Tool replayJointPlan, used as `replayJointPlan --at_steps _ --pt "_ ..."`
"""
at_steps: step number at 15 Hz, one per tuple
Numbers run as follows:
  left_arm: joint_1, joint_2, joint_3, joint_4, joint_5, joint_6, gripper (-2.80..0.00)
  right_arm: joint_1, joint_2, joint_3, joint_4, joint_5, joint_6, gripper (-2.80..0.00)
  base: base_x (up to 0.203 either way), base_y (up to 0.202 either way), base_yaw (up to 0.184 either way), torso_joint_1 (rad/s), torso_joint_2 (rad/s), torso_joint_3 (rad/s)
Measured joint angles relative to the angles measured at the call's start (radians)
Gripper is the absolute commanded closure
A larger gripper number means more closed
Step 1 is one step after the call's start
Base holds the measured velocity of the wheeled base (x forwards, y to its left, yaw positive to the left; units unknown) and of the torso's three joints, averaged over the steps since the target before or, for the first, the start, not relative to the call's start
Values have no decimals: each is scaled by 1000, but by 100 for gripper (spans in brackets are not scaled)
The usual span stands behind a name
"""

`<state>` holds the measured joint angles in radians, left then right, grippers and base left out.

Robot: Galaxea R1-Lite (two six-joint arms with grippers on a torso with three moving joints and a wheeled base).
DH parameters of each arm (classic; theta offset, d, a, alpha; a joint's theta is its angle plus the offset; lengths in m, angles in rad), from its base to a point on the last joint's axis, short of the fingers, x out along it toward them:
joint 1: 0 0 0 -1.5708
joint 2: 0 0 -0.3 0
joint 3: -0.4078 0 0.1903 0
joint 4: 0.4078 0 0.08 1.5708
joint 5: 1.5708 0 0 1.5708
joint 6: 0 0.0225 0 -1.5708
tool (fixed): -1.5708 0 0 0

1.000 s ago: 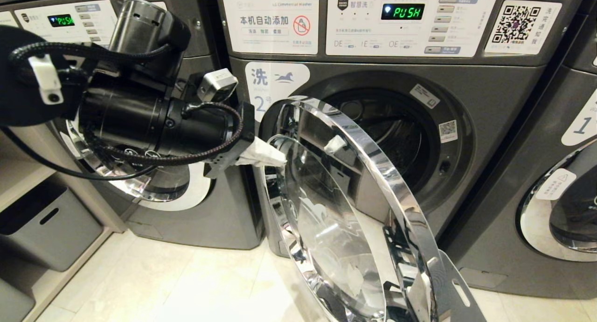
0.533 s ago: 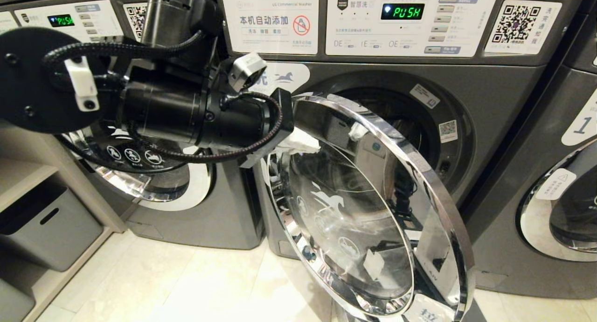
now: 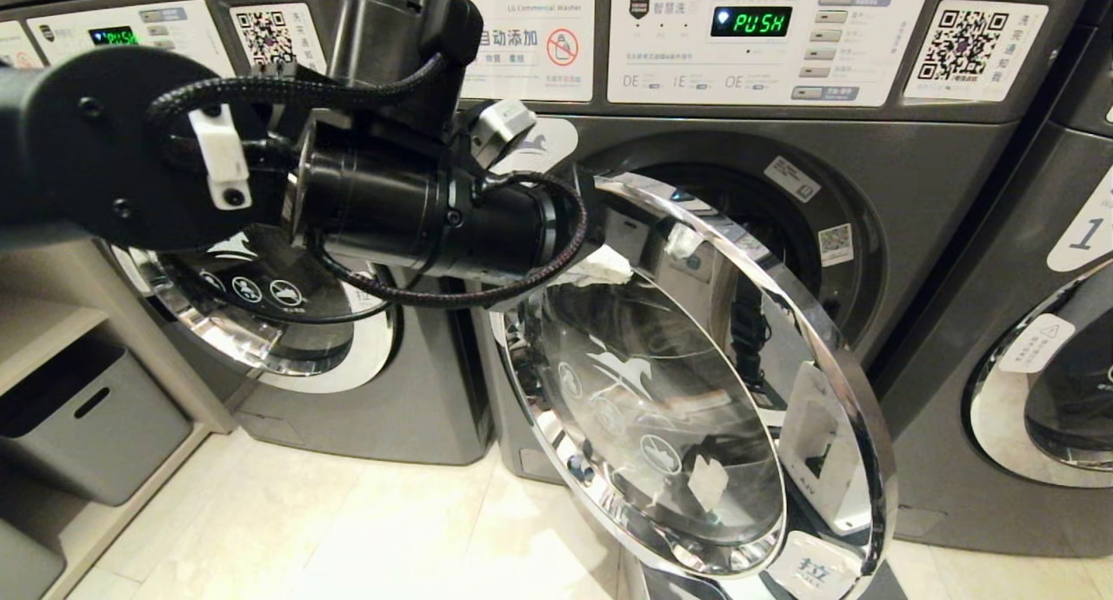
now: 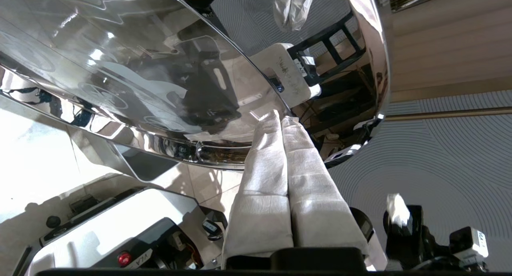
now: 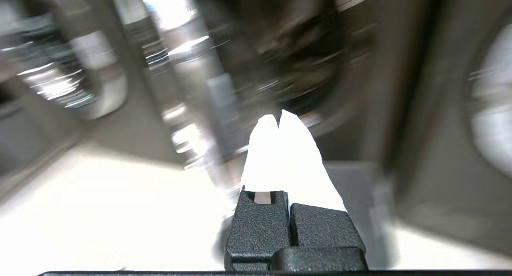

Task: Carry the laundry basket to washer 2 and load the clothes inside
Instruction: Close the washing machine door with the left hand

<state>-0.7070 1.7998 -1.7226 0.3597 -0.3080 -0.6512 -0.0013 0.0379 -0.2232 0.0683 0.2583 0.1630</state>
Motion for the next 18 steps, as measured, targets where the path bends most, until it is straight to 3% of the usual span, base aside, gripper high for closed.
replayJointPlan --at_steps 3,5,9,13,18 --pt "-1 -21 -9 4 64 -29 0 0 77 -106 181 216 44 0 0 0 0 0 0 0" --pt "0 -26 -20 2 99 -41 0 0 174 -152 189 293 73 0 0 0 0 0 0 0" --pt "-1 8 -51 -4 105 -43 0 0 369 -202 192 480 95 0 0 0 0 0 0 0" --pt "0 38 -82 -4 105 -63 0 1 541 -229 189 572 89 0 0 0 0 0 0 0" --pt "0 48 -100 0 108 -66 0 3 704 -207 72 584 40 0 0 0 0 0 0 0"
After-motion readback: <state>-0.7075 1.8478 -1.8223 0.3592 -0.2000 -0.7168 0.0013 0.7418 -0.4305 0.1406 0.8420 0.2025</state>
